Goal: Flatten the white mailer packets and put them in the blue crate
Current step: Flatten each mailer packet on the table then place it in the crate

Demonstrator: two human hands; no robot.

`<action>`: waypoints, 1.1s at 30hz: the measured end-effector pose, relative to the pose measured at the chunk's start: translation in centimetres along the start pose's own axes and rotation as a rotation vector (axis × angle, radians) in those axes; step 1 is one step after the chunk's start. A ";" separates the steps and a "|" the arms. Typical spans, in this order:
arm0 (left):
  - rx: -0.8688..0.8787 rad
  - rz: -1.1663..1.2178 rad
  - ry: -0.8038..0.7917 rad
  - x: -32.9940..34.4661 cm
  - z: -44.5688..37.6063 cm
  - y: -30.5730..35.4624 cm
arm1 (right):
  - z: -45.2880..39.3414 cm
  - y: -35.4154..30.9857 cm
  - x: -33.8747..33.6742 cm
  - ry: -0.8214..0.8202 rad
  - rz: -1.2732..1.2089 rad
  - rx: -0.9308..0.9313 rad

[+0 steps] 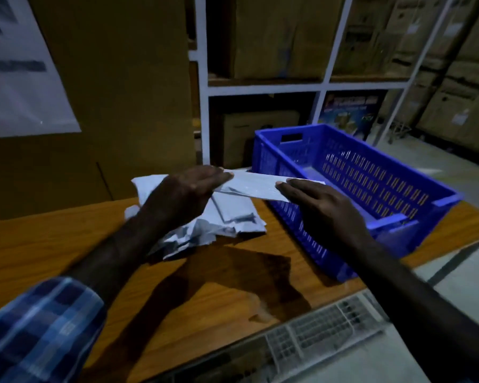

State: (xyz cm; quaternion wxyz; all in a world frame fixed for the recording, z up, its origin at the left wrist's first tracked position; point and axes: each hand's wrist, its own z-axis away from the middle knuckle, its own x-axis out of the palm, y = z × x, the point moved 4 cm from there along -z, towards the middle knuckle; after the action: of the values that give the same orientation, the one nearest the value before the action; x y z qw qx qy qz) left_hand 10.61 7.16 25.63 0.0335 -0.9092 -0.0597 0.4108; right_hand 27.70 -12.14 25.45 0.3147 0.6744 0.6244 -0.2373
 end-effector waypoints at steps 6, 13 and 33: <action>-0.016 -0.023 0.025 0.3 -10.4 1.8 | -0.1 7.2 -3.0 0.015 -0.019 0.056; -0.224 0.049 -0.181 5.4 -20.7 1.8 | 2.1 13.9 -3.6 -0.046 -0.039 0.177; -0.044 -0.087 -0.974 27.9 -29.6 -5.0 | 2.3 21.9 10.2 -0.786 -0.262 0.366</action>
State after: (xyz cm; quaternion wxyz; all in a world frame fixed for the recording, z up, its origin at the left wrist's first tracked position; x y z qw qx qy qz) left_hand 50.74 15.52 25.02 -0.0003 -0.6086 -0.1151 0.7851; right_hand 50.69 -7.23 19.41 0.3707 0.4931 0.4854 -0.6196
